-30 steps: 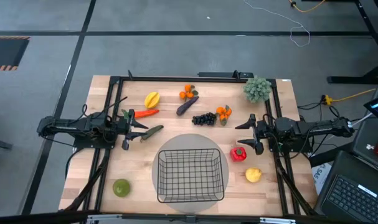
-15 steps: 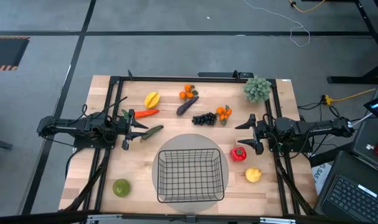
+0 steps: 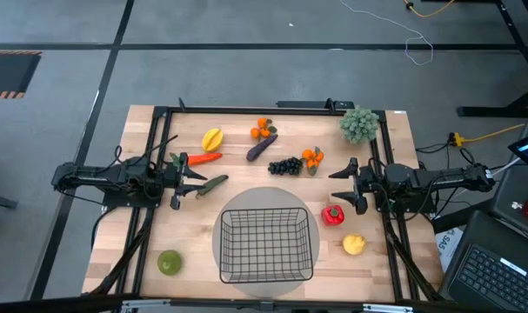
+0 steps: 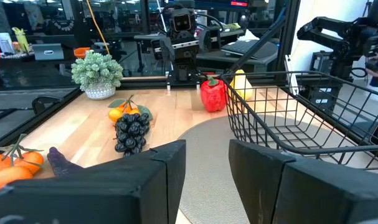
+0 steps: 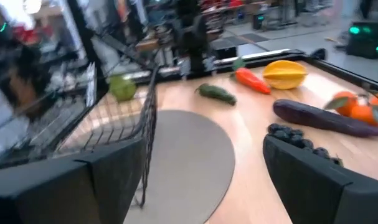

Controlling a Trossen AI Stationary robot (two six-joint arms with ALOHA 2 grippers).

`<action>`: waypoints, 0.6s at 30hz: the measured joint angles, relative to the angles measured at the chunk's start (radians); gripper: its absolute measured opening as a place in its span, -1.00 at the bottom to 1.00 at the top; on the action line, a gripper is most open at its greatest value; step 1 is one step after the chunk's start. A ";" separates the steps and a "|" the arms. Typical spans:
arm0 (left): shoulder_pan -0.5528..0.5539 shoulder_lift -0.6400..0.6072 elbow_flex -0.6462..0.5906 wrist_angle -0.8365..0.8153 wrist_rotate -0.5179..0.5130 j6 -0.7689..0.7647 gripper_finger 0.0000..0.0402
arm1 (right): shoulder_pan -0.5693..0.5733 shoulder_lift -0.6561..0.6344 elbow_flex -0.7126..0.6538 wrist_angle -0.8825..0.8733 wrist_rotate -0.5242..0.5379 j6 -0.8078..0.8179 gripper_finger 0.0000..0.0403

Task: Build produce basket
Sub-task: Put the bottom tangerines into the black wire basket

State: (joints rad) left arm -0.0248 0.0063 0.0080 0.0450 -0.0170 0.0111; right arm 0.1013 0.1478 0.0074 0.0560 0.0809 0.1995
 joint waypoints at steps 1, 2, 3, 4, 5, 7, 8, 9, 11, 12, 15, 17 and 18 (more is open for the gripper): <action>0.000 0.000 0.000 0.000 0.000 0.000 -0.44 | 0.000 0.000 0.000 0.004 0.011 0.018 0.58; 0.000 0.000 0.000 0.000 0.000 0.000 -0.44 | 0.000 0.000 0.000 0.009 0.017 0.028 0.58; 0.000 0.000 0.000 0.000 0.000 0.000 -0.44 | 0.000 0.000 0.000 0.021 0.016 0.029 0.58; 0.000 0.000 0.000 0.000 0.000 0.000 -0.44 | 0.000 0.000 0.000 0.043 0.016 0.029 0.58; 0.000 0.000 0.000 0.000 0.000 0.000 -0.44 | 0.000 0.000 0.000 0.074 0.017 0.029 0.58; 0.000 0.000 0.000 0.000 0.000 0.000 -0.44 | 0.000 0.000 0.000 0.163 0.044 0.003 0.58; 0.000 0.000 0.000 0.000 0.000 0.000 -0.44 | 0.000 0.000 0.000 0.219 0.070 -0.027 0.58; 0.000 0.000 0.000 0.000 0.000 0.000 -0.44 | 0.000 0.000 0.000 0.279 0.104 -0.057 0.58; 0.000 0.000 0.000 0.000 0.000 0.000 -0.44 | 0.000 0.000 0.015 0.359 0.167 -0.126 0.58; 0.000 0.000 0.000 0.000 0.000 0.000 -0.44 | 0.000 0.000 0.033 0.373 0.188 -0.156 0.58; 0.000 0.000 0.000 0.000 0.000 0.000 -0.44 | 0.000 0.003 0.115 0.349 0.163 -0.194 0.58; 0.000 0.000 0.000 0.000 0.000 0.000 -0.44 | 0.000 0.017 0.192 0.317 0.082 -0.214 0.58; 0.000 0.000 0.000 0.000 0.000 0.000 -0.44 | 0.000 0.031 0.236 0.306 0.046 -0.224 0.58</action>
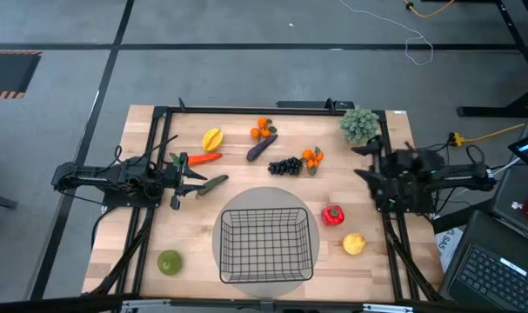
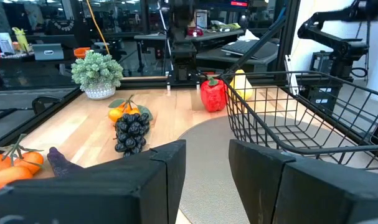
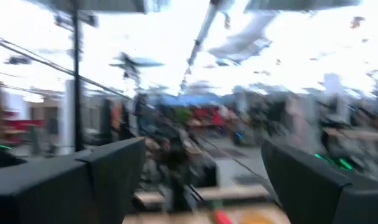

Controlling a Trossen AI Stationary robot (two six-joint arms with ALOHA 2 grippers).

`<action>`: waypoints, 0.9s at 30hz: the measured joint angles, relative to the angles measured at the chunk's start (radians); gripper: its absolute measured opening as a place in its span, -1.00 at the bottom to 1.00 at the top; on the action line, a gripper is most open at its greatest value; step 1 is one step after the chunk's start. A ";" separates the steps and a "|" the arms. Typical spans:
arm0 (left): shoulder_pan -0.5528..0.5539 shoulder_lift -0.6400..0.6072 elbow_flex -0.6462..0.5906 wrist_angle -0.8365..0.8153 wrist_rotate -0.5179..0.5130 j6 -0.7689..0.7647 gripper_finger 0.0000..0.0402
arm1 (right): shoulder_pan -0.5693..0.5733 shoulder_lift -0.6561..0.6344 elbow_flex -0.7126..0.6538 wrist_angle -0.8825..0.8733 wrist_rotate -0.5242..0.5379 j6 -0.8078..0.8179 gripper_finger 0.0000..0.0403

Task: Build produce basket
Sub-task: Put the bottom tangerines into the black wire basket

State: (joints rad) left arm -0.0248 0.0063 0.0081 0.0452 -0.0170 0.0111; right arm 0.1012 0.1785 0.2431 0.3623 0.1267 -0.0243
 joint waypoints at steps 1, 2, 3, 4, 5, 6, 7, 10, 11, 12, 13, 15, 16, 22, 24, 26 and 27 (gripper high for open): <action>0.000 0.000 0.000 0.000 0.000 0.000 -0.44 | 0.000 0.019 0.047 -0.007 -0.023 -0.010 0.58; 0.000 0.000 0.000 0.000 0.000 0.000 -0.44 | 0.000 0.041 0.098 -0.031 -0.031 -0.021 0.58; 0.000 0.000 0.000 0.000 0.000 0.000 -0.44 | 0.000 0.069 0.153 -0.073 -0.026 -0.035 0.58; 0.000 0.000 0.000 0.000 0.000 0.000 -0.44 | 0.000 0.102 0.207 -0.128 -0.009 -0.042 0.58; 0.000 0.000 0.000 0.000 0.000 0.000 -0.44 | 0.000 0.143 0.266 -0.194 0.020 -0.046 0.58; 0.000 0.000 0.000 0.000 0.000 0.000 -0.44 | 0.000 0.189 0.325 -0.271 0.060 -0.048 0.58; 0.000 0.000 0.000 0.000 0.000 0.000 -0.44 | 0.000 0.236 0.380 -0.353 0.108 -0.048 0.58; 0.000 0.000 0.000 0.000 0.000 0.000 -0.44 | 0.000 0.401 0.533 -0.612 0.304 -0.020 0.58; 0.000 0.000 0.000 0.000 0.000 0.000 -0.44 | 0.000 0.454 0.574 -0.691 0.363 0.002 0.58; 0.000 0.000 0.000 0.000 0.000 0.000 -0.44 | -0.003 0.508 0.613 -0.773 0.413 0.026 0.58; 0.000 0.000 0.000 0.000 0.000 0.000 -0.44 | -0.007 0.559 0.646 -0.846 0.444 0.053 0.58; 0.000 0.000 0.000 0.000 0.000 0.000 -0.44 | -0.022 0.651 0.701 -0.955 0.448 0.116 0.58; 0.000 0.000 0.000 0.000 0.000 0.000 -0.44 | -0.031 0.694 0.723 -0.996 0.440 0.148 0.58; 0.000 0.000 0.000 0.000 0.000 0.000 -0.44 | -0.142 0.908 0.784 -1.119 0.303 0.232 0.58; 0.000 0.000 0.000 0.000 0.000 0.000 -0.44 | -0.203 0.968 0.786 -1.145 0.225 0.234 0.58; 0.000 0.000 0.000 0.000 0.000 0.000 -0.44 | -0.268 1.027 0.784 -1.166 0.175 0.235 0.58; 0.000 0.000 0.000 0.000 0.000 0.000 -0.44 | -0.298 1.053 0.783 -1.170 0.161 0.233 0.58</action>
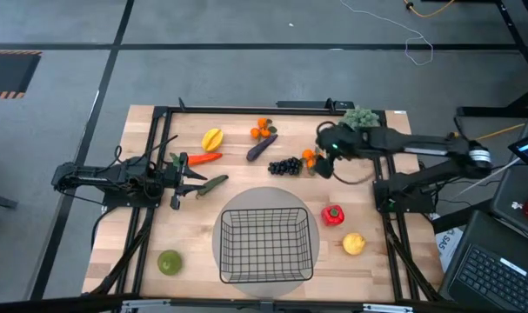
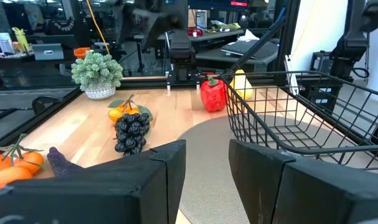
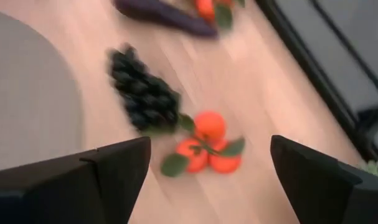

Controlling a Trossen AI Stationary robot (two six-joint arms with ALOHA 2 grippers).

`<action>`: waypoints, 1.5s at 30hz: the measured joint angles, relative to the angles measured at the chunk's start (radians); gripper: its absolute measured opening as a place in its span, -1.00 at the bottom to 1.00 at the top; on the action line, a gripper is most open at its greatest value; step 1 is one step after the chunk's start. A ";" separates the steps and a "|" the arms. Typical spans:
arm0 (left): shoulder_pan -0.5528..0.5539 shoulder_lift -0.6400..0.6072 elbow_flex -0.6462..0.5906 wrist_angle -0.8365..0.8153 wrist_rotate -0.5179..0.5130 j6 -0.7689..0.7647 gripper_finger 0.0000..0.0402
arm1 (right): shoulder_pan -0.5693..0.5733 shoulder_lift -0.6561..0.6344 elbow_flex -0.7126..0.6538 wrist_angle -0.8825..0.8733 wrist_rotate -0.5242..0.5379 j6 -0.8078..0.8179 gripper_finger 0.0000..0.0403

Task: Build produce basket
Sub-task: Put the bottom tangerines into the black wire basket

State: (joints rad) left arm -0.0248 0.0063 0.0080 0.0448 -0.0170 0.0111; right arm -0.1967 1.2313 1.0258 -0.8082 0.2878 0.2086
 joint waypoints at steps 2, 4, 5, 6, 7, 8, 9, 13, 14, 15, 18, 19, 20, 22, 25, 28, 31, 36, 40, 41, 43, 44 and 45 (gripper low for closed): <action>0.000 0.000 0.000 0.000 0.000 0.000 -0.44 | -0.051 0.048 -0.006 -0.001 -0.025 -0.003 0.58; 0.000 0.000 0.000 0.000 0.000 0.000 -0.44 | -0.089 0.090 -0.019 0.006 -0.061 -0.007 0.58; 0.000 0.000 0.000 0.000 0.000 0.000 -0.44 | -0.102 0.107 -0.025 0.013 -0.075 -0.008 0.58; 0.000 0.000 0.000 0.000 0.000 0.000 -0.44 | -0.111 0.123 -0.034 0.021 -0.081 -0.008 0.58; 0.000 0.000 0.000 0.000 0.000 0.000 -0.44 | -0.118 0.138 -0.042 0.022 -0.079 -0.008 0.58; 0.000 0.000 0.000 0.000 0.000 0.000 -0.44 | -0.123 0.153 -0.051 0.024 -0.079 -0.008 0.58; 0.000 0.000 0.000 0.000 0.000 0.000 -0.44 | -0.127 0.166 -0.059 0.027 -0.079 -0.008 0.58; 0.000 0.000 0.000 0.000 0.000 0.000 -0.44 | -0.129 0.194 -0.089 0.073 -0.080 -0.007 0.58; 0.000 0.000 0.000 0.000 0.000 0.000 -0.44 | -0.129 0.197 -0.097 0.097 -0.080 -0.003 0.58; 0.000 0.000 0.000 0.000 0.000 0.000 -0.44 | -0.129 0.199 -0.105 0.117 -0.081 -0.002 0.58; 0.000 0.000 0.000 0.000 0.000 0.000 -0.44 | -0.128 0.208 -0.122 0.164 -0.081 0.019 0.58; 0.000 0.000 0.000 0.000 0.000 0.000 -0.44 | -0.128 0.212 -0.127 0.169 -0.081 0.023 0.58; 0.000 0.000 0.000 0.000 0.000 0.000 -0.44 | -0.128 0.216 -0.133 0.172 -0.081 0.024 0.58; 0.000 0.000 0.000 0.000 0.000 0.000 -0.44 | -0.128 0.226 -0.146 0.185 -0.081 0.024 0.58; 0.000 0.000 0.000 0.000 0.000 0.000 -0.44 | -0.128 0.244 -0.175 0.244 -0.081 0.022 0.58; 0.000 0.000 0.000 0.000 0.000 0.000 -0.44 | -0.128 0.264 -0.195 0.298 -0.077 0.021 0.58; 0.000 0.000 0.000 0.000 0.000 0.000 -0.44 | -0.128 0.277 -0.198 0.330 -0.043 0.021 0.58; 0.000 0.000 0.000 0.000 0.000 0.000 -0.44 | -0.128 0.287 -0.198 0.328 0.004 0.024 0.52; 0.000 0.000 0.000 0.000 0.000 0.000 -0.44 | -0.128 0.287 -0.198 0.325 0.001 0.043 0.27; 0.000 0.000 0.000 0.000 0.000 0.000 -0.44 | -0.128 0.287 -0.198 0.322 -0.005 0.049 0.20; 0.000 0.000 0.000 0.000 0.000 0.000 -0.44 | -0.128 0.287 -0.198 0.313 -0.022 0.051 0.04; 0.000 0.000 0.000 0.000 0.000 0.000 -0.44 | -0.128 0.287 -0.198 0.309 -0.024 0.052 -0.04; 0.000 0.000 0.000 0.000 0.000 0.000 -0.44 | -0.128 0.287 -0.198 0.306 -0.025 0.052 -0.11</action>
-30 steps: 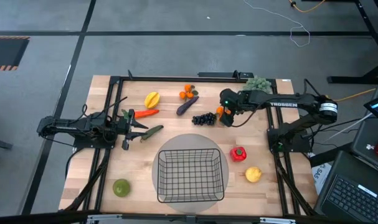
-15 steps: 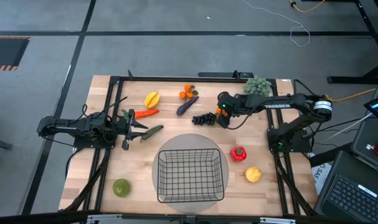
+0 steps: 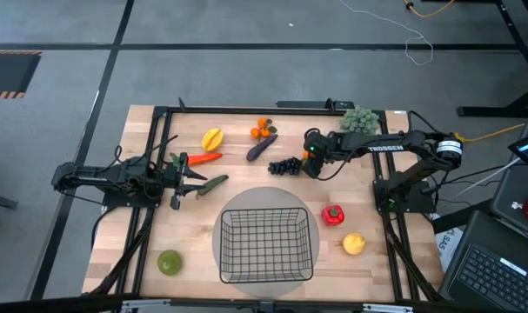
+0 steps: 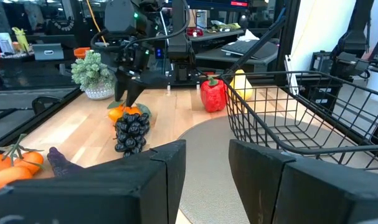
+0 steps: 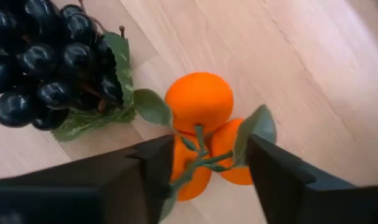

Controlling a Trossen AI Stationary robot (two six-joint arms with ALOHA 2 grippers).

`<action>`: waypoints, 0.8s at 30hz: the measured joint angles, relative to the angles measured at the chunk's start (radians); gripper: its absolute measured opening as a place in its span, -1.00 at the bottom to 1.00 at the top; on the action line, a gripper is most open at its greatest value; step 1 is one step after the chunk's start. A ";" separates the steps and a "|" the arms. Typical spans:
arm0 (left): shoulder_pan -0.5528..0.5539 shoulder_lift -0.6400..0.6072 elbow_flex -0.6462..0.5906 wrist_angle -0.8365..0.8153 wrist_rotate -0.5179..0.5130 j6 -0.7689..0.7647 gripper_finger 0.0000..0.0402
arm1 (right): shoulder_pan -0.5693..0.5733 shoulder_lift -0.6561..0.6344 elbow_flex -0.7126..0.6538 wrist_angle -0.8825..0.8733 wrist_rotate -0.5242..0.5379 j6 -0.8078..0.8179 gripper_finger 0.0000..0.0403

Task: Build produce basket
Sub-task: Put the bottom tangerines into the black wire basket

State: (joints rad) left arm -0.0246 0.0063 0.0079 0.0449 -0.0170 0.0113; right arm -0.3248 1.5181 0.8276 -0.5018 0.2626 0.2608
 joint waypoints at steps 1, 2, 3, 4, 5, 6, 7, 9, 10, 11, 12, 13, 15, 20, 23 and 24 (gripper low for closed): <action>0.000 0.000 0.000 0.000 0.000 0.000 -0.44 | 0.000 0.000 0.000 0.000 -0.001 0.001 -0.19; 0.000 0.000 0.000 0.000 0.000 0.000 -0.44 | 0.000 0.000 0.000 -0.001 -0.001 0.007 -0.27; 0.000 0.000 0.000 0.000 0.000 0.000 -0.44 | 0.000 0.000 0.000 -0.003 -0.002 0.019 -0.35; 0.000 0.000 0.000 0.000 0.000 0.000 -0.44 | 0.000 0.000 0.000 -0.006 -0.002 0.023 -0.43; 0.000 0.000 0.000 0.000 0.000 0.000 -0.44 | 0.000 0.000 0.000 -0.009 -0.002 0.023 -0.51; 0.000 0.000 0.000 0.000 0.000 0.000 -0.44 | 0.000 0.000 0.000 -0.010 -0.002 0.023 -0.60; 0.000 0.000 0.000 0.000 0.000 0.000 -0.44 | 0.000 0.000 0.000 -0.010 -0.002 0.023 -0.69; 0.000 0.000 0.000 0.000 0.000 0.000 -0.44 | 0.002 0.000 0.000 -0.013 -0.001 0.018 -0.89; 0.000 0.000 0.000 0.000 0.000 0.000 -0.44 | 0.003 0.000 0.000 -0.015 -0.001 0.010 -0.94; 0.000 0.000 0.000 0.000 0.000 0.000 -0.44 | 0.004 0.000 0.000 -0.016 -0.001 -0.002 -0.95; 0.000 0.000 0.000 0.000 0.000 0.000 -0.44 | 0.006 0.000 0.000 -0.016 -0.002 -0.004 -0.95; 0.000 0.000 0.000 0.000 0.000 0.000 -0.44 | 0.008 0.000 0.000 -0.018 -0.001 -0.004 -0.95; 0.000 0.000 0.000 0.000 0.000 0.000 -0.44 | 0.013 0.000 0.000 -0.019 -0.001 -0.008 -0.98; 0.000 0.000 0.000 0.000 0.000 0.000 -0.44 | 0.033 -0.002 0.035 -0.081 0.018 -0.020 -0.99; 0.000 0.000 0.000 0.000 0.000 0.000 -0.44 | 0.053 -0.002 0.085 -0.156 0.066 -0.024 -0.99; 0.000 0.000 0.000 0.000 0.000 0.000 -0.44 | 0.061 -0.002 0.104 -0.180 0.081 -0.028 -0.99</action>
State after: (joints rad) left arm -0.0250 0.0063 0.0082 0.0448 -0.0170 0.0109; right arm -0.2638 1.5158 0.9312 -0.6823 0.3435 0.2327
